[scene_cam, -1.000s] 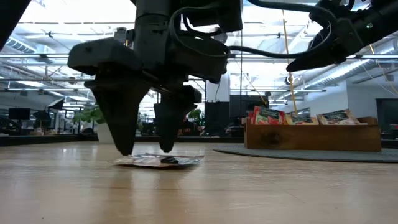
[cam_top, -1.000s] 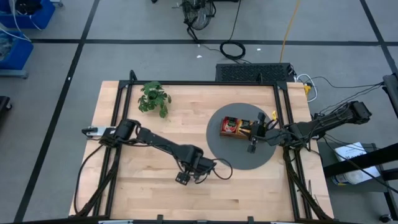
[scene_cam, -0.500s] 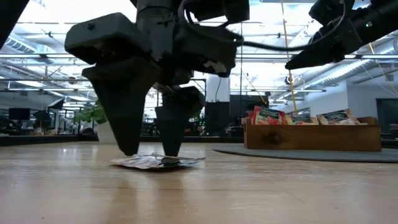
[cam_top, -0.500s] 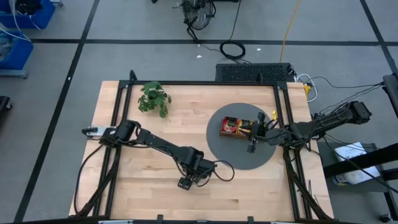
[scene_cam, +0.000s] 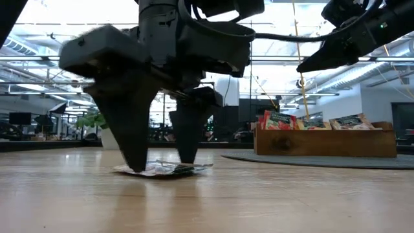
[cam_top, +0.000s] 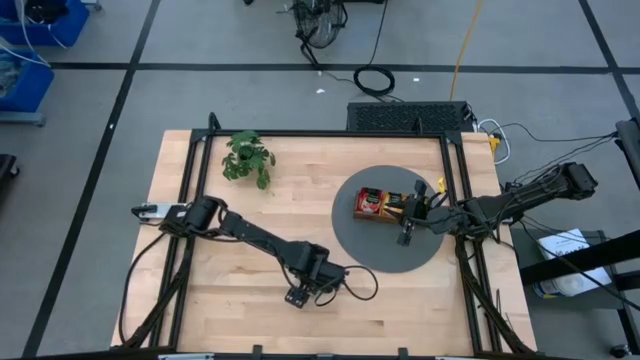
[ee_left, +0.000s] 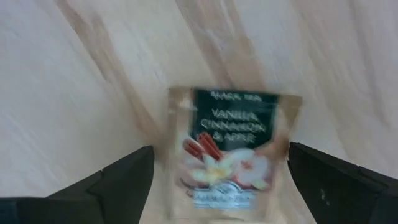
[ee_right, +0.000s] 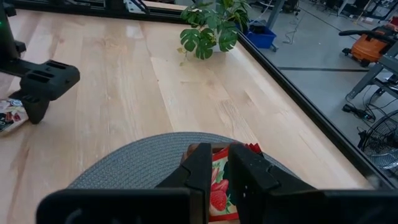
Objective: Pick & Place Tea
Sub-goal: Put the brown tea bag into the right of the wooden organizer
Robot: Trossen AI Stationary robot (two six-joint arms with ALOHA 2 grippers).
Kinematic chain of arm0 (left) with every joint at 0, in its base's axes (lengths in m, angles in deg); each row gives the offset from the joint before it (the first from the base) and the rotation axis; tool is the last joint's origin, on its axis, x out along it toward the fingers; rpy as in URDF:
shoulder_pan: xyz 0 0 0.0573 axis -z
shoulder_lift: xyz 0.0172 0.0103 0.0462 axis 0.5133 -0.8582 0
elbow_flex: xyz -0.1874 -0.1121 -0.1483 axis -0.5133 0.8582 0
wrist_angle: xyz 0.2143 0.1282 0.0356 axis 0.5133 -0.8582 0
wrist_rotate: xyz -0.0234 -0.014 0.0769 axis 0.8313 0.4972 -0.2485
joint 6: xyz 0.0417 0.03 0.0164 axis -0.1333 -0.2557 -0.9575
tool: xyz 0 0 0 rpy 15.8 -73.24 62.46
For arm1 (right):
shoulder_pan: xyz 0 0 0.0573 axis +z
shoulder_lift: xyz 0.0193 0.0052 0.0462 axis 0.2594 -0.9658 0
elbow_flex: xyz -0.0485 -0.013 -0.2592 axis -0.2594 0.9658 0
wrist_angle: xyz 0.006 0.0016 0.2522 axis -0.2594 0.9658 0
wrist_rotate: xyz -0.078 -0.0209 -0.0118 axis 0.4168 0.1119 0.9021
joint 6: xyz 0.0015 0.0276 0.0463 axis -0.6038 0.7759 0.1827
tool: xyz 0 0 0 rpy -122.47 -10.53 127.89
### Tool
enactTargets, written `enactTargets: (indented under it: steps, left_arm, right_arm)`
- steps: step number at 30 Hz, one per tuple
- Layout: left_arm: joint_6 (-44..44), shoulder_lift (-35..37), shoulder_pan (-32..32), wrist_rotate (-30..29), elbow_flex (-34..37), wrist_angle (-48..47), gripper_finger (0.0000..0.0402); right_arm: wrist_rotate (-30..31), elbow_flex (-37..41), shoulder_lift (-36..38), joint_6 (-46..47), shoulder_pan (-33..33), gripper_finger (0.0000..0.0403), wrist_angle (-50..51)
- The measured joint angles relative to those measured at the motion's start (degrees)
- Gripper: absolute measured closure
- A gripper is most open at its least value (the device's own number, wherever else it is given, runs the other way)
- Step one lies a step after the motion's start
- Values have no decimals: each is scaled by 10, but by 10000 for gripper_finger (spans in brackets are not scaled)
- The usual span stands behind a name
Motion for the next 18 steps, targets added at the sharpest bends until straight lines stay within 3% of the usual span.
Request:
enactTargets:
  steps: [9,14,18]
  left_arm:
    - [-6,-29,4,-25,-2,11,37]
    - [37,-29,2,-14,-2,11,37]
    - [42,-29,4,-12,-1,0,65]
  right_arm:
    - [0,0,0,-1,0,358,0]
    - [0,0,0,-1,0,358,0]
    - [0,0,0,-2,0,358,-3]
